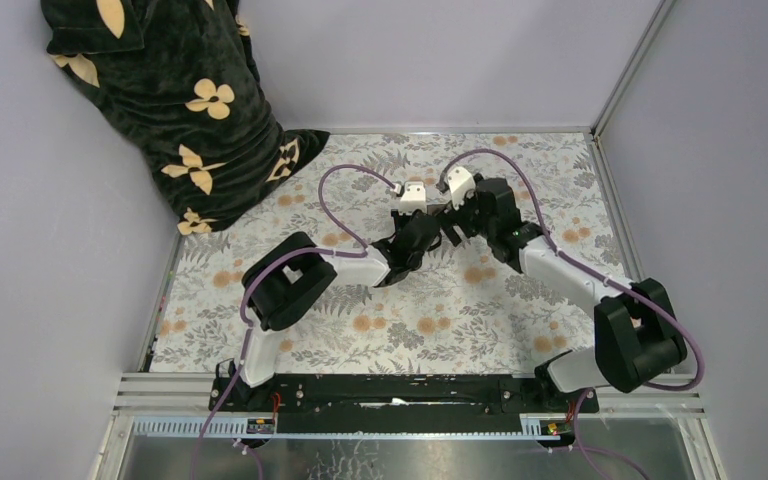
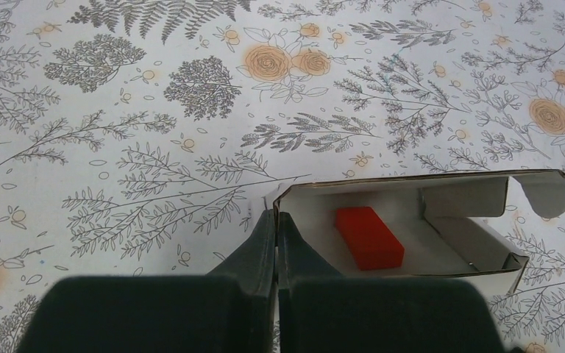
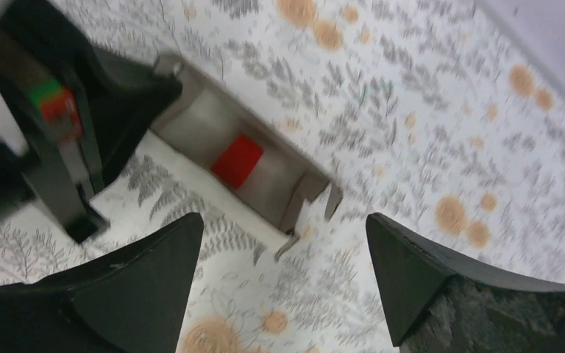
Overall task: Fold the paper box
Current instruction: Close the paper box at the center of the board.
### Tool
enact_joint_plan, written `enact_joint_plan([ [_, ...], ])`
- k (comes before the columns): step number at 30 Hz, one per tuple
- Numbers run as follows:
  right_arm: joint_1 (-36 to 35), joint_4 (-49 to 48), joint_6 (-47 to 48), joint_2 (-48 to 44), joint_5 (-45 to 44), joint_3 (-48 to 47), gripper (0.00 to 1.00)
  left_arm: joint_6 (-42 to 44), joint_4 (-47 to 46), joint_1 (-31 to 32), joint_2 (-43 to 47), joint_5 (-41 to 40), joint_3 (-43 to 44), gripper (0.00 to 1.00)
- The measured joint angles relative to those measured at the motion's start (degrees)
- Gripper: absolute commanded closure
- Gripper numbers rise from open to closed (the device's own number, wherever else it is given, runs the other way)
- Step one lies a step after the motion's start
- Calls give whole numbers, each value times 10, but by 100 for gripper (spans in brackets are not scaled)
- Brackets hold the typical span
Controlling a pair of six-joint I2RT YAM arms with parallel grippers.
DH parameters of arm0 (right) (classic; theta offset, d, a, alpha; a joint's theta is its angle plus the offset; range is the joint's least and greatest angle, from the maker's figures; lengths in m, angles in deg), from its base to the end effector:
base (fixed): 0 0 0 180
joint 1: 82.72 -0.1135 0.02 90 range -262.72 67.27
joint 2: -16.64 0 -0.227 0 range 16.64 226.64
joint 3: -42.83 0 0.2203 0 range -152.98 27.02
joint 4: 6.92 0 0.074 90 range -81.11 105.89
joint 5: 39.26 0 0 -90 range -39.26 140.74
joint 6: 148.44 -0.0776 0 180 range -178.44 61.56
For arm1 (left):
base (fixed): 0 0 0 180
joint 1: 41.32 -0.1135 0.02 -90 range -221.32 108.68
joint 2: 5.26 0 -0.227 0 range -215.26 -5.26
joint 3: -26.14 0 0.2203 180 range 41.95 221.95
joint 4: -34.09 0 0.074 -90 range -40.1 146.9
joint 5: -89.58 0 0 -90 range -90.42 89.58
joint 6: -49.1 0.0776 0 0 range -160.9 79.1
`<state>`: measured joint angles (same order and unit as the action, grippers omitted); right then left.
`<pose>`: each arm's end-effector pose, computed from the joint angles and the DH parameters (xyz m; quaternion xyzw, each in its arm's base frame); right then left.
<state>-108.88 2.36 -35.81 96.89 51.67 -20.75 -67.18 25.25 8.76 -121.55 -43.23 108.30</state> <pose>0.2947 0.1461 0.2077 -0.3541 0.7703 0.0232 0.5298 0.3108 -0.2893 0.1375 -0.0289 0.8099 -0.0656 0.5822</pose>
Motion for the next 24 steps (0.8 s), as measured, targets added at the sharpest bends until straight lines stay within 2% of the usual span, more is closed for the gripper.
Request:
enact_joint_plan([
  [5, 26, 35, 58, 61, 68, -109, 12, 15, -17, -5, -5, 16, 0, 100],
  [12, 63, 150, 125, 136, 173, -232, 14, 37, -44, -17, -10, 41, -2, 100],
  [19, 64, 231, 162, 171, 243, -245, 18, 46, -54, -20, -10, 50, -6, 100],
  [24, 64, 255, 171, 192, 267, -245, 20, 49, -57, -22, -10, 55, -9, 100],
])
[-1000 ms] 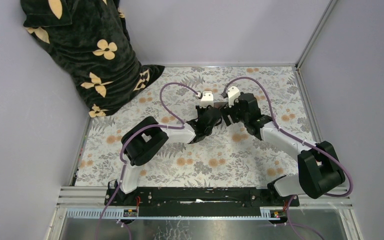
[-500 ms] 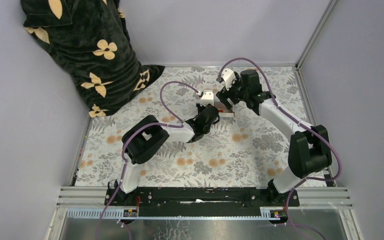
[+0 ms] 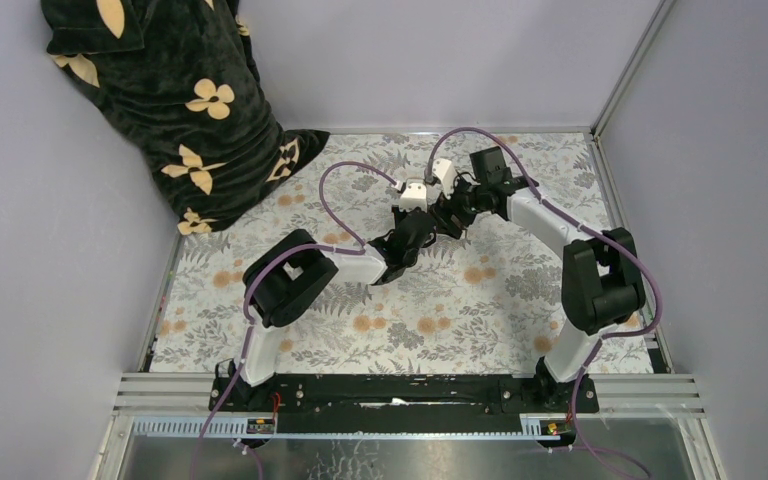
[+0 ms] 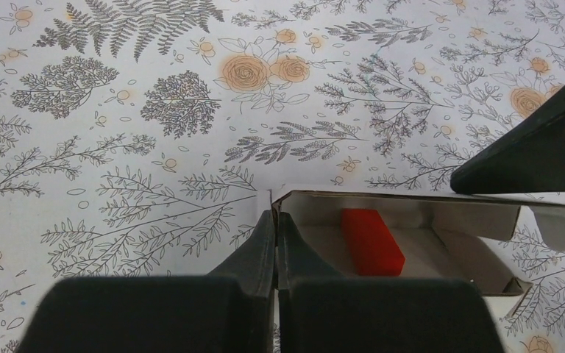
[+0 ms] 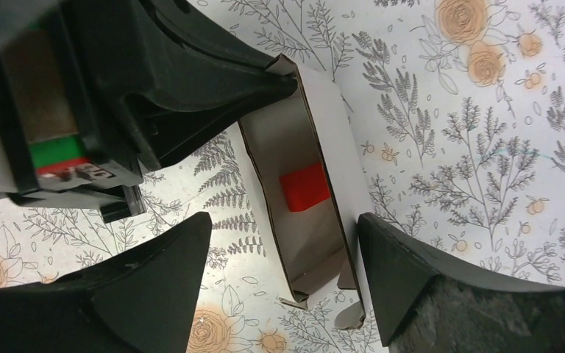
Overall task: Fold the paper box
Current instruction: Close the paper box at the center of the board.
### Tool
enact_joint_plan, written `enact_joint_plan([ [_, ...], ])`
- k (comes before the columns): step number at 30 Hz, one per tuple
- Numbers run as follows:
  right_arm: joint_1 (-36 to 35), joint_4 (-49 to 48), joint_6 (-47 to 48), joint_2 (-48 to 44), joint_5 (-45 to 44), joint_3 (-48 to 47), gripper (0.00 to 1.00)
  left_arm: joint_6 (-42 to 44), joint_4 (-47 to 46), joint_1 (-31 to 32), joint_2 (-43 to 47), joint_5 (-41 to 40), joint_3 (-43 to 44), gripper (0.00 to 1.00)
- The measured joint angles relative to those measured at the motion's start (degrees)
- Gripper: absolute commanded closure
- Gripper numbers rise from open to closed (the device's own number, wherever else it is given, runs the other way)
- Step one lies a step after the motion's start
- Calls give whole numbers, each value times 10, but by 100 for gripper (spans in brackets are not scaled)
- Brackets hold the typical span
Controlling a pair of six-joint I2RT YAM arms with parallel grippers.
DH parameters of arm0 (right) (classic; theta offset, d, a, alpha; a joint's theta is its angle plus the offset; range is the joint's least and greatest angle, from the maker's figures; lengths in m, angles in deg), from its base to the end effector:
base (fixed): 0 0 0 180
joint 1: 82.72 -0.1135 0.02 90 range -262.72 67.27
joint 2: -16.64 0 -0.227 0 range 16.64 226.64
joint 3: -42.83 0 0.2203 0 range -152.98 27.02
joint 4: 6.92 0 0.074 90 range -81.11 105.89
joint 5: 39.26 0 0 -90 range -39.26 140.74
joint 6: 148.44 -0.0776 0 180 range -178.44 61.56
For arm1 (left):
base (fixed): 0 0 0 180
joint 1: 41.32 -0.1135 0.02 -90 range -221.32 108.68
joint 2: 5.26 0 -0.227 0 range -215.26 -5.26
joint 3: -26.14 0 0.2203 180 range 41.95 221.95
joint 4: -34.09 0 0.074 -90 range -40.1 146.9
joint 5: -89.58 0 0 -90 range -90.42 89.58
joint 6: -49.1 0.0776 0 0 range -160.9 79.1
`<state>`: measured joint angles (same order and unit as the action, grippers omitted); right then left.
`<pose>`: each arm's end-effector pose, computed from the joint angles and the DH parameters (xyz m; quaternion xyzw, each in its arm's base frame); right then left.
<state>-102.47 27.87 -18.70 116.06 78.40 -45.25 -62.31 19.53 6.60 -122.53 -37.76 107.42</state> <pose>0.3380 0.1596 0.1912 -0.5244 0.7377 0.1554 0.3957 0.3221 -0.2865 0.1362 0.0040 0.8033 -0.0860 0.5894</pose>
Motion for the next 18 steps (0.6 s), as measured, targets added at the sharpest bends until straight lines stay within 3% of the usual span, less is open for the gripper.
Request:
enact_joint_plan([
  [18, -21, -42, -34, 9, -57, 22, 19, -14, 6, -5, -2, 1, 0, 100],
])
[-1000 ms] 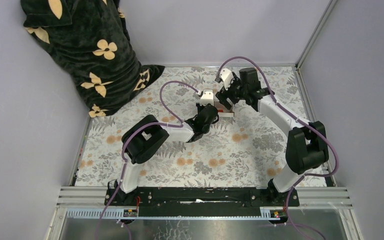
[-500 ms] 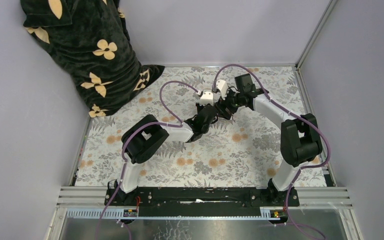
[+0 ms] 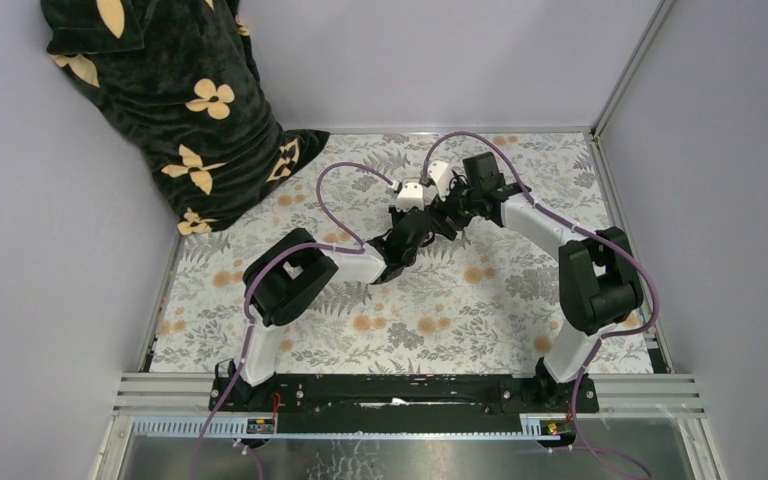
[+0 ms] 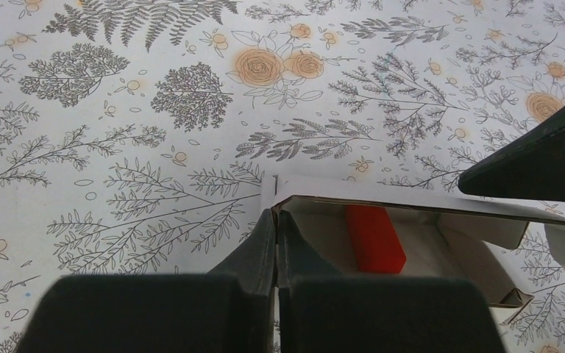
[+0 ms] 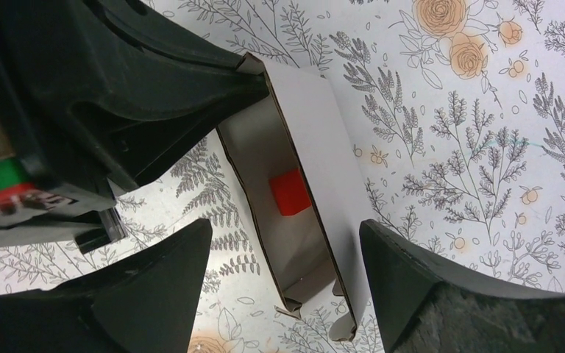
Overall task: Fold the paper box
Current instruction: Close the paper box at the center of the board.
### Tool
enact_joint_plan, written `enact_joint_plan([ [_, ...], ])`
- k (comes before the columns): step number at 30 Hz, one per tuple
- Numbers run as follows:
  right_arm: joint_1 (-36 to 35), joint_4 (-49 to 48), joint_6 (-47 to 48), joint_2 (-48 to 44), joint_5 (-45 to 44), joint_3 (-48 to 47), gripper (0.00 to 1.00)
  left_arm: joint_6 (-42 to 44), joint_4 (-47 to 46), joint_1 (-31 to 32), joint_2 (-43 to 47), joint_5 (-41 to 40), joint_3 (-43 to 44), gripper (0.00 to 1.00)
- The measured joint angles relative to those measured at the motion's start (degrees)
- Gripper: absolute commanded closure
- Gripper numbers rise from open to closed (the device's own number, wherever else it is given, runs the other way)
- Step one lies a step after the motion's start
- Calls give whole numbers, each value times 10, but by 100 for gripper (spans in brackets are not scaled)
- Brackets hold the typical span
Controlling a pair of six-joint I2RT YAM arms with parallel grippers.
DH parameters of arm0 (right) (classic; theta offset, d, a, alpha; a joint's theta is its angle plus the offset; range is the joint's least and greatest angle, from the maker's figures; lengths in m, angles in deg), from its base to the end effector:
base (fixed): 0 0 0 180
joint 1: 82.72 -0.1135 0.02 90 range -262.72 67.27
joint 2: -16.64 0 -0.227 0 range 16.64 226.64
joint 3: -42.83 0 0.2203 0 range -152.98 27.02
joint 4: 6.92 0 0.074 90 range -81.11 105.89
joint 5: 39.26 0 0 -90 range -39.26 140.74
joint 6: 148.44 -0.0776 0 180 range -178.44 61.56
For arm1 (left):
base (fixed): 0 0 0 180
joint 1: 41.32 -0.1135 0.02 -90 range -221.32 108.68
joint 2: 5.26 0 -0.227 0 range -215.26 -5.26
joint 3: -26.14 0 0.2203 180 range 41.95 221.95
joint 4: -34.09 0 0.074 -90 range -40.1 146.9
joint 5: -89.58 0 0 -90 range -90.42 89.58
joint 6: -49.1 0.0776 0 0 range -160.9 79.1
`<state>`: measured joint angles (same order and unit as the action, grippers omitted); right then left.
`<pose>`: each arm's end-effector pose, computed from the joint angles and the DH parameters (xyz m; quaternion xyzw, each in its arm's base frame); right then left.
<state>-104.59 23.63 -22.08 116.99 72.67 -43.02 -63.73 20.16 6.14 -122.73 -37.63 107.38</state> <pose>0.3393 0.1674 0.1783 -0.5049 0.7572 0.1270 0.3945 0.3240 -0.2837 0.1332 -0.0057 0.8069 -0.0872 0.5842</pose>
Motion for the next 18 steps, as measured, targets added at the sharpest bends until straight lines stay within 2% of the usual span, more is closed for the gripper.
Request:
enact_joint_plan([
  [9, -25, -70, -46, 0, -68, 71, 20, -14, 16, 1, -12, 0, -32, 100],
  [18, -69, -200, -95, -28, -162, 148, 25, -38, -31, 5, -9, -7, -65, 100],
])
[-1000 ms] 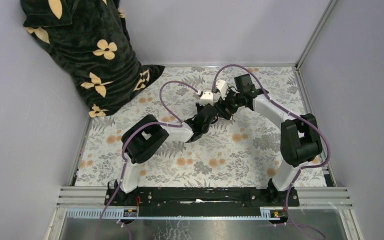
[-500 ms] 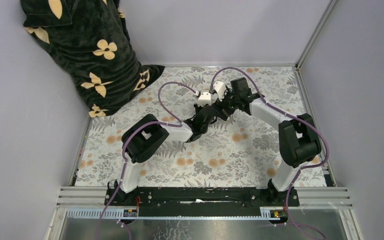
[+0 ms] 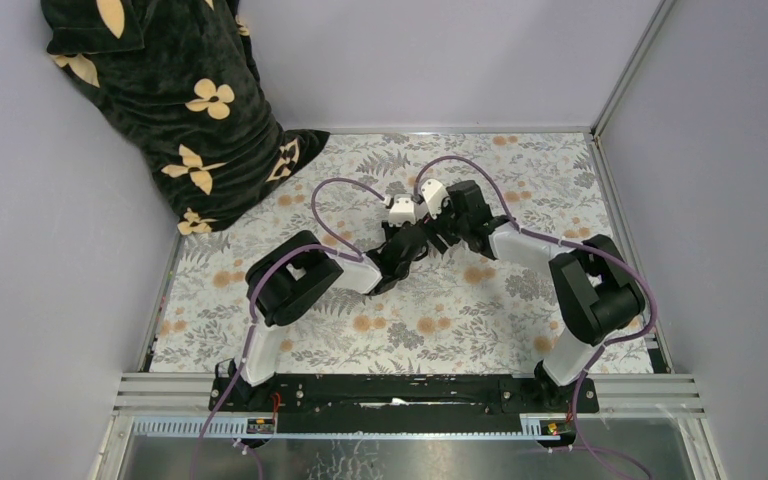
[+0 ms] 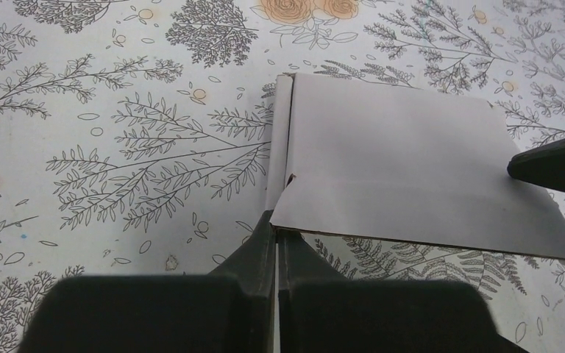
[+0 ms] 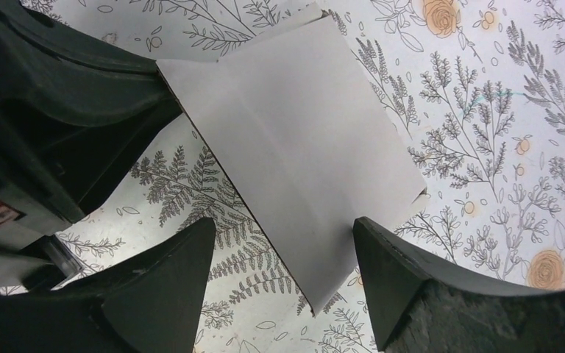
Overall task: Fold the paper box
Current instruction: Close the paper box at the center of the board.
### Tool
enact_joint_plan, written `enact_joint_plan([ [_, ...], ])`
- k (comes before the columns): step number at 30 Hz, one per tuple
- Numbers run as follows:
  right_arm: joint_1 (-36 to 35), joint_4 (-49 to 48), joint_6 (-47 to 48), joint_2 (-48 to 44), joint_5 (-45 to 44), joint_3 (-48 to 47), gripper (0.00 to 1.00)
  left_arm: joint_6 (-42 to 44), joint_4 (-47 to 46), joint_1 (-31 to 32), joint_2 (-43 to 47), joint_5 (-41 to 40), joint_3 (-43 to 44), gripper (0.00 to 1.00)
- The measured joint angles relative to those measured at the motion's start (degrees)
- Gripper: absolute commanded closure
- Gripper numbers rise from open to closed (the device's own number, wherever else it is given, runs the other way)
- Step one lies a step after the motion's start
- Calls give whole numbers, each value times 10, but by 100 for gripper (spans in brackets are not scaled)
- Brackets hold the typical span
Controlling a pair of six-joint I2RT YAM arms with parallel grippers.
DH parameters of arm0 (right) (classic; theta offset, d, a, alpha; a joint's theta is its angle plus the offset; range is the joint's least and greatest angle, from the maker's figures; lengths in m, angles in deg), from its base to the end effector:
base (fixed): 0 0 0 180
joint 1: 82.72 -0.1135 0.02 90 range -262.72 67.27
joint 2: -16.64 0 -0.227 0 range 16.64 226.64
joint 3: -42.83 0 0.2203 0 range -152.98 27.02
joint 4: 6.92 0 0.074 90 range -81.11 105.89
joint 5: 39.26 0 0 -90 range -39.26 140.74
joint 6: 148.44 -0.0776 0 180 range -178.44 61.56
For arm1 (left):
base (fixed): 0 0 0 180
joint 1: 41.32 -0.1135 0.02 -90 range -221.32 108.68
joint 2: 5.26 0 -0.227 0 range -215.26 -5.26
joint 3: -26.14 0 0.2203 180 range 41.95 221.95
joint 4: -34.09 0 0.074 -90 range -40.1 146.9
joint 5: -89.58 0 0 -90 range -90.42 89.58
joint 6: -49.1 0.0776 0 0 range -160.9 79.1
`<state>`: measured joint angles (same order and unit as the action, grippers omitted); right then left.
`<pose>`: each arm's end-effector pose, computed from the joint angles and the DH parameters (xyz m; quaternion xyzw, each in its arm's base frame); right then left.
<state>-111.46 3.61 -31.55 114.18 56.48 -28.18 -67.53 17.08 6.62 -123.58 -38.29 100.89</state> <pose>0.3185 0.1835 0.1490 -0.4369 0.7803 0.0520 0.4444 0.3089 -0.2712 0.1010 -0.0189 0.8223 -0.0817 0.5629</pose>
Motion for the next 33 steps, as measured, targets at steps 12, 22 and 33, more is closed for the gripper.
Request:
enact_joint_plan([
  [12, -32, -39, 6, 34, -41, -22, 34, -24, -29, -15, 13, 0, -33, 97],
  [22, -51, -42, 29, 48, -42, -33, 34, -35, -55, -22, 36, 14, -81, 75],
  [33, -54, 25, 48, 87, -11, -106, 32, -69, -23, -41, 58, 38, -91, 69],
])
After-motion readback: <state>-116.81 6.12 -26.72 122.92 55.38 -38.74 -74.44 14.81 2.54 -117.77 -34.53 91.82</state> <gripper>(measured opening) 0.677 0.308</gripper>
